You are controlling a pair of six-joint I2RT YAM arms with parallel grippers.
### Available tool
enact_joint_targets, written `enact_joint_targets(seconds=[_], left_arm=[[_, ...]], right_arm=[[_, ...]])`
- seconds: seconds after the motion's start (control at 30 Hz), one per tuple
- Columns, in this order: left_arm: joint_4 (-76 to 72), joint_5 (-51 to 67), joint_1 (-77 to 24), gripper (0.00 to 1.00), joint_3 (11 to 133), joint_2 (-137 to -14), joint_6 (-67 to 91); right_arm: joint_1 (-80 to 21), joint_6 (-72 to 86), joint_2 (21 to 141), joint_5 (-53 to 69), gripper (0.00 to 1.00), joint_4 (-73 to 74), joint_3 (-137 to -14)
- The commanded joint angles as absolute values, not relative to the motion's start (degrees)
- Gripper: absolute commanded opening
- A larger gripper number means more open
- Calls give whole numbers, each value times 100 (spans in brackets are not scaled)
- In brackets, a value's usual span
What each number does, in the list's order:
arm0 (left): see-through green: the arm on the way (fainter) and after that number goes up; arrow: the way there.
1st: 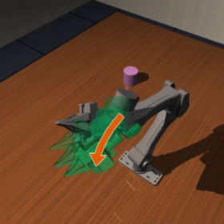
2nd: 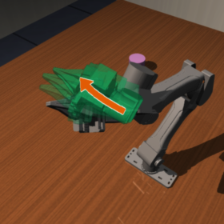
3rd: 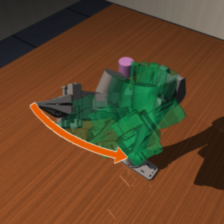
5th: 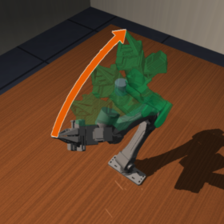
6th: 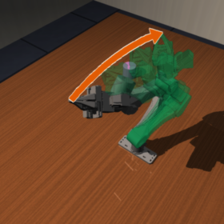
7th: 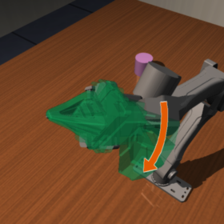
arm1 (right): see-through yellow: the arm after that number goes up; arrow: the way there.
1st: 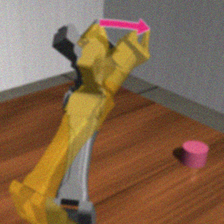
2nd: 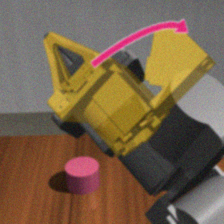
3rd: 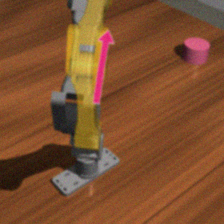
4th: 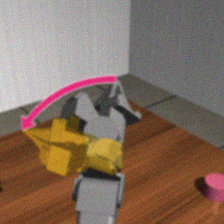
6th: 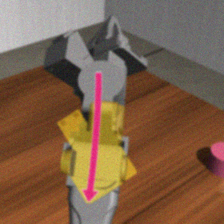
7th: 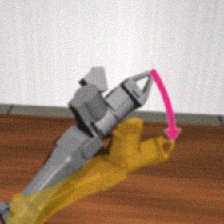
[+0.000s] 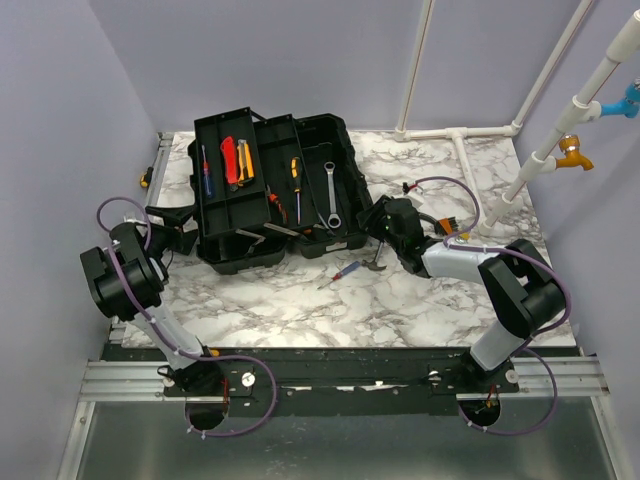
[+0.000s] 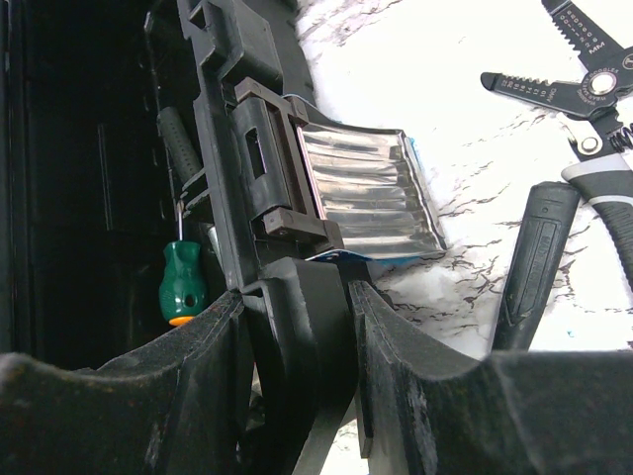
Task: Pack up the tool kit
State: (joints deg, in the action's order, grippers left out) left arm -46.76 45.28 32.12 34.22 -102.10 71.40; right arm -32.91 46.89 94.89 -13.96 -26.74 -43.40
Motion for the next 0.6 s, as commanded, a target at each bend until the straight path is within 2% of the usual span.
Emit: enact_joint_targets(seconds=[0.0,0.2,0.4,0.57], left_arm=[[-6356,5122,3122,84,3534,-10771,7907],[-7505,5277,2757,56,3537,-10986,8697],[-7529,5038,2424,49,3341,-10245,8746],[-6437,4919,2305,47,3438,-9386,8122]], right_arm=[[-3471,4037,9755,-984,1,-2522,-4438],[-3472,4027,9865,-886,1,-2522,-4496],[-3467,3991,9888,-763,1,-2629,-4474],[-3467,3949,9866,-703,1,-2669,-4452]])
